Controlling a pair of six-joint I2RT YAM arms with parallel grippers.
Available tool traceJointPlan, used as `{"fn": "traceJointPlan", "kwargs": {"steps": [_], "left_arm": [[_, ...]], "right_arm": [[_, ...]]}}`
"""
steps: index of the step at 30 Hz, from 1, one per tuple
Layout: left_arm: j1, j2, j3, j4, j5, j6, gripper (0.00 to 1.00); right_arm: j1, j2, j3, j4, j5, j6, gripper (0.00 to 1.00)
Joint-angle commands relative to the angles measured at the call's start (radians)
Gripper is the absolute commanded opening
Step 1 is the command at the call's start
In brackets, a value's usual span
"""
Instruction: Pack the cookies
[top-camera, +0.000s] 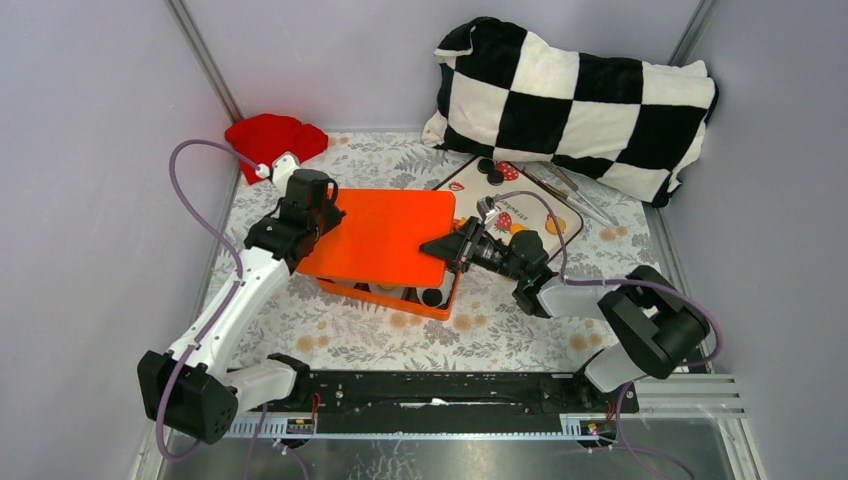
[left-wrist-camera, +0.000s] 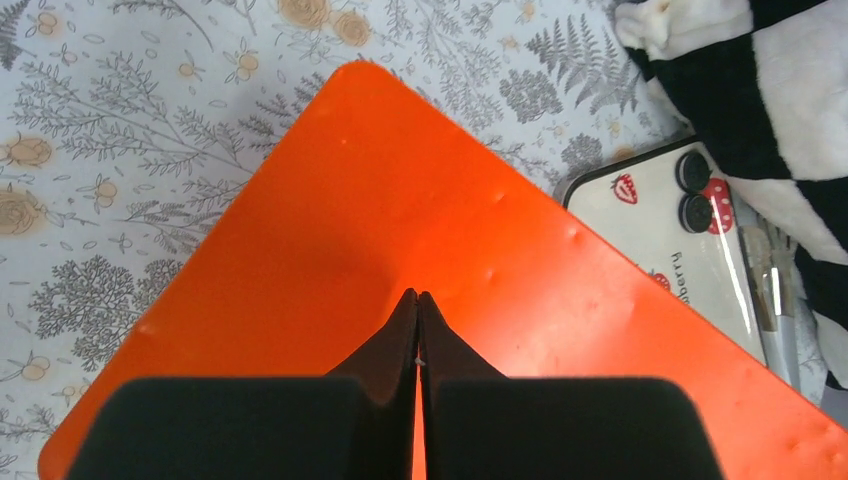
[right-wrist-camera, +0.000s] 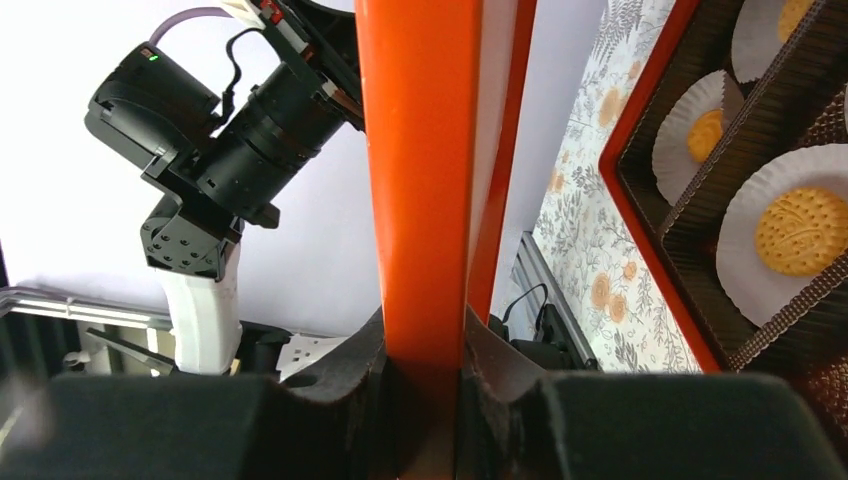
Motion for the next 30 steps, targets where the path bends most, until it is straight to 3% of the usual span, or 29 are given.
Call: {"fn": "traceJointPlan", "kwargs": {"steps": [1, 12, 18, 30], "left_arm": [[0.003, -0.009, -0.041, 0.016, -0.004, 0.021, 0.00], [0.003, 0.020, -0.097, 0.042, 0.006, 0.021, 0.00], [0.003, 0.030, -0.109, 0.055, 0.013, 0.026, 0.00], [0.003, 0.014, -0.113, 0.060, 0.034, 0.028, 0.00]], "right_arm": [[-0.002, 0.072, -0.020, 0.311, 0.004, 0.070, 0.00], [-0.006, 0.184, -0.082, 0.307, 0.020, 0.050, 0.00], [-0.022, 0.258, -0.130, 0.416, 0.062, 0.057, 0.00], [-0.029, 0.394, -0.055, 0.551, 0.121, 0.130, 0.00]]}}
